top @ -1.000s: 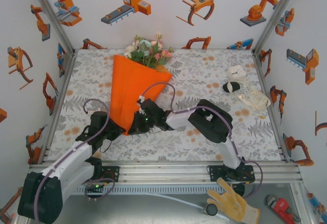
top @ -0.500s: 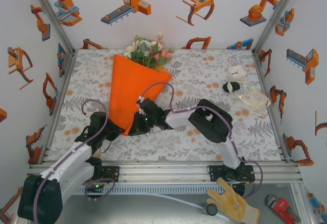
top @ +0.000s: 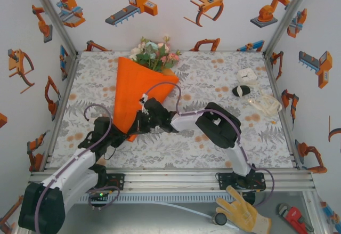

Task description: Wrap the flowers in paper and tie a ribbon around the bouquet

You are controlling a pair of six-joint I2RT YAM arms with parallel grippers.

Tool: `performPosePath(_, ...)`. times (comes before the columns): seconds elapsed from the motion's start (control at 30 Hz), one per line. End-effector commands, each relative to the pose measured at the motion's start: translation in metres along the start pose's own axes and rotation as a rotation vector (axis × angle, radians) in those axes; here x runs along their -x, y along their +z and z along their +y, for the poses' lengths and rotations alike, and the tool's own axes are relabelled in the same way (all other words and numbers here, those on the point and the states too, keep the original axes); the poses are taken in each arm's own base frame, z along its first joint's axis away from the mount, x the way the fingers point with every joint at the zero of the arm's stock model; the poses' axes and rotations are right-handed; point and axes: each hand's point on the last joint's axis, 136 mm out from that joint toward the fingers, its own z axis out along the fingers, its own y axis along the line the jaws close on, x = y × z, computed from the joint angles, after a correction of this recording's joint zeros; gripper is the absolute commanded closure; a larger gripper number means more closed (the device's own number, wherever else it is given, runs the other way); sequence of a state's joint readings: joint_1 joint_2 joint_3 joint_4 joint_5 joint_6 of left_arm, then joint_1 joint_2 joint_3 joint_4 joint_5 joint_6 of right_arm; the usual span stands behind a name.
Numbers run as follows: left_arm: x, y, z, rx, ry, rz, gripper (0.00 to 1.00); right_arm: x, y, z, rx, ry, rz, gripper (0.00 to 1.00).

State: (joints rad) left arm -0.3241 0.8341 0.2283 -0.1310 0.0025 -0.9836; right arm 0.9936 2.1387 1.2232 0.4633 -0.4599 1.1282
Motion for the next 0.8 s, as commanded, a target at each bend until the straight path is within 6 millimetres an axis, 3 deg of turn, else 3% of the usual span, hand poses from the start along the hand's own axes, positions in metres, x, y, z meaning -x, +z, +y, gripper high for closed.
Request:
performPosePath(0.0,-0.009,-0.004,0.038,0.163,-0.036,0.021,0.91,-0.014,0.006,-0.051,-0.098,0.05,0.018,1.0)
performPosePath(0.13,-0.005,-0.008,0.035,0.144,-0.065,0.005,0.85,-0.029,0.007,-0.082,-0.169,0.07,0.055,1.0)
performPosePath(0.3,0.008,-0.017,0.017,0.065,-0.1,-0.016,0.71,-0.027,0.005,-0.084,-0.174,0.082,0.05,1.0)
performPosePath(0.4,0.011,-0.024,-0.041,-0.212,0.003,0.016,0.71,-0.026,0.002,-0.08,-0.183,0.064,0.055,1.0)
performPosePath(0.47,0.006,-0.029,-0.057,-0.285,0.017,0.05,0.71,-0.024,0.002,-0.078,-0.177,0.062,0.054,1.0)
performPosePath(0.63,0.001,-0.02,-0.033,-0.172,-0.045,0.056,0.89,-0.023,0.003,-0.07,-0.16,0.058,0.059,1.0)
performPosePath(0.77,0.002,-0.005,-0.002,-0.014,-0.045,0.039,0.93,-0.026,0.003,-0.072,-0.162,0.059,0.073,1.0)
